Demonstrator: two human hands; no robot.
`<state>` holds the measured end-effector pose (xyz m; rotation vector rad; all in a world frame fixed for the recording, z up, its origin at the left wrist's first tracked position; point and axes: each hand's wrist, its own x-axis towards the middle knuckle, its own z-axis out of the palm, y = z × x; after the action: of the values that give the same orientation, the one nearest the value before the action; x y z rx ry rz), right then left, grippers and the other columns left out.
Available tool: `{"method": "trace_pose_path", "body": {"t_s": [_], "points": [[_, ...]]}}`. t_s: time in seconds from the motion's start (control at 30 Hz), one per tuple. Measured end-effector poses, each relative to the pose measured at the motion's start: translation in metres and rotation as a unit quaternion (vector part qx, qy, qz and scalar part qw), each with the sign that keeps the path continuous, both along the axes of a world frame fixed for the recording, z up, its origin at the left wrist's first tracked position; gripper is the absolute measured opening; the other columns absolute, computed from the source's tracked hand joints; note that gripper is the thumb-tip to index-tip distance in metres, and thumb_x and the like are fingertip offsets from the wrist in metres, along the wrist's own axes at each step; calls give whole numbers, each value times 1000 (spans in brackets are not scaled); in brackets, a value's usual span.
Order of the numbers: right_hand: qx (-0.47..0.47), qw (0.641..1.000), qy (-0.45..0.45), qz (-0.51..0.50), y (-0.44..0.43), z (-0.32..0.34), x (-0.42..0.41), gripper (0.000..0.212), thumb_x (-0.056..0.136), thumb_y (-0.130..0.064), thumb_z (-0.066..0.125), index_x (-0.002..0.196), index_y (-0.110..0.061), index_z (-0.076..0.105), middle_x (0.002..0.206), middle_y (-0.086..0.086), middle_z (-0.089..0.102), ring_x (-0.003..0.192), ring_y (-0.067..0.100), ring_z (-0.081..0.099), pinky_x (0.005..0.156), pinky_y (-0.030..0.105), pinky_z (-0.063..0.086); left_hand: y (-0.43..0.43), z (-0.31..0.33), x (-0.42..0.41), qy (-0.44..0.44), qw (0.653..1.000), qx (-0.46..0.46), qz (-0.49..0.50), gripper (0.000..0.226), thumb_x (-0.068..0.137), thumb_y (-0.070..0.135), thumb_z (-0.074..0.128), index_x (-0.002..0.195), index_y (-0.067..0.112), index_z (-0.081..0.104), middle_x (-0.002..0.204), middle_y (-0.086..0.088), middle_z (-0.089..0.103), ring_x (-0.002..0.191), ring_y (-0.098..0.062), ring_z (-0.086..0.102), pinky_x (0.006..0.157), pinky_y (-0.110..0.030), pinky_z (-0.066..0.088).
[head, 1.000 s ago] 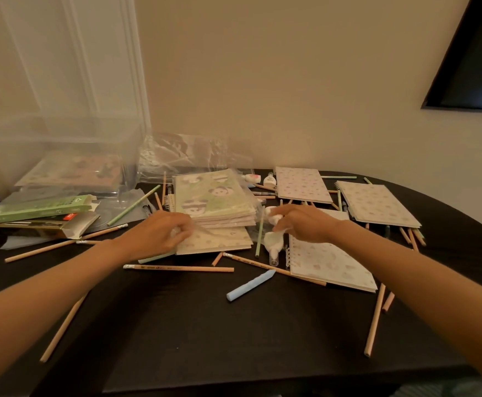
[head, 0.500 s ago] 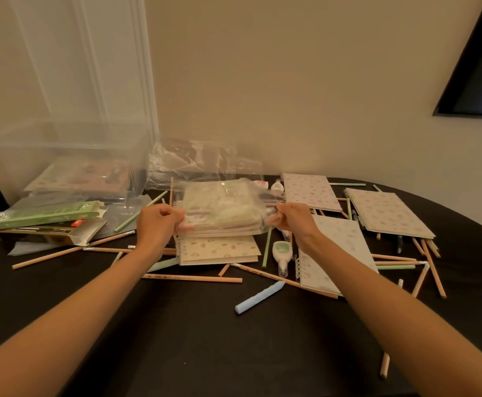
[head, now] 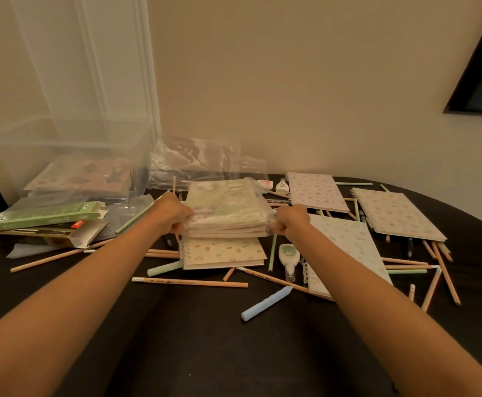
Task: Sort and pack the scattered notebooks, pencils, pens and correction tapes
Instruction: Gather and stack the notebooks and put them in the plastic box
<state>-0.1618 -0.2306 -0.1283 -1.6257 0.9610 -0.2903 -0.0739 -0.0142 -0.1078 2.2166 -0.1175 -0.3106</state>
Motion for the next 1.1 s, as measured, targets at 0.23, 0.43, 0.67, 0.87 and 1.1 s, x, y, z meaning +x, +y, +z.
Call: {"method": "trace_pose_path", "body": {"t_s": [0.23, 0.43, 0.67, 0.87, 1.1], "points": [[193, 976, -86, -58, -15, 12, 4, 37, 86, 16, 33, 113, -6, 45, 68, 9, 35, 47, 15, 38, 32, 18, 39, -4, 17, 10, 283, 929, -234, -53, 19, 97, 20, 45, 87, 4, 50, 68, -14, 59, 30, -6, 42, 24, -9, 26], [209, 965, -147, -52, -9, 15, -5, 33, 88, 14, 34, 114, 2, 50, 73, 13, 49, 42, 11, 46, 33, 17, 38, -8, 13, -2, 280, 877, -384, -72, 24, 98, 12, 31, 83, 5, 49, 52, -16, 62, 20, -5, 34, 23, -7, 18], [208, 954, -215, -16, 4, 17, -38, 29, 77, 4, 45, 102, -4, 58, 97, 12, 62, 90, 26, 61, 63, 33, 55, -12, 16, -24, 218, 876, -426, -65, 28, 98, 9, 30, 81, 9, 52, 48, -11, 61, 25, -5, 41, 24, -9, 23], [330, 863, -382, 14, 19, 1, -62, 29, 92, -33, 53, 115, -15, 53, 112, 15, 59, 101, 32, 61, 84, 44, 54, -19, 5, -55, 155, 898, -400, -97, 27, 99, 16, 32, 99, -1, 53, 39, -7, 52, 24, -6, 38, 35, -16, 42], [313, 854, -415, -38, 39, 14, -67, 41, 83, -4, 63, 123, -3, 53, 116, 14, 60, 109, 25, 58, 82, 34, 54, -34, 8, -84, 48, 929, -343, -129, 38, 97, 18, 33, 117, -6, 55, 36, -1, 36, 35, -12, 34, 45, -24, 51]]}}
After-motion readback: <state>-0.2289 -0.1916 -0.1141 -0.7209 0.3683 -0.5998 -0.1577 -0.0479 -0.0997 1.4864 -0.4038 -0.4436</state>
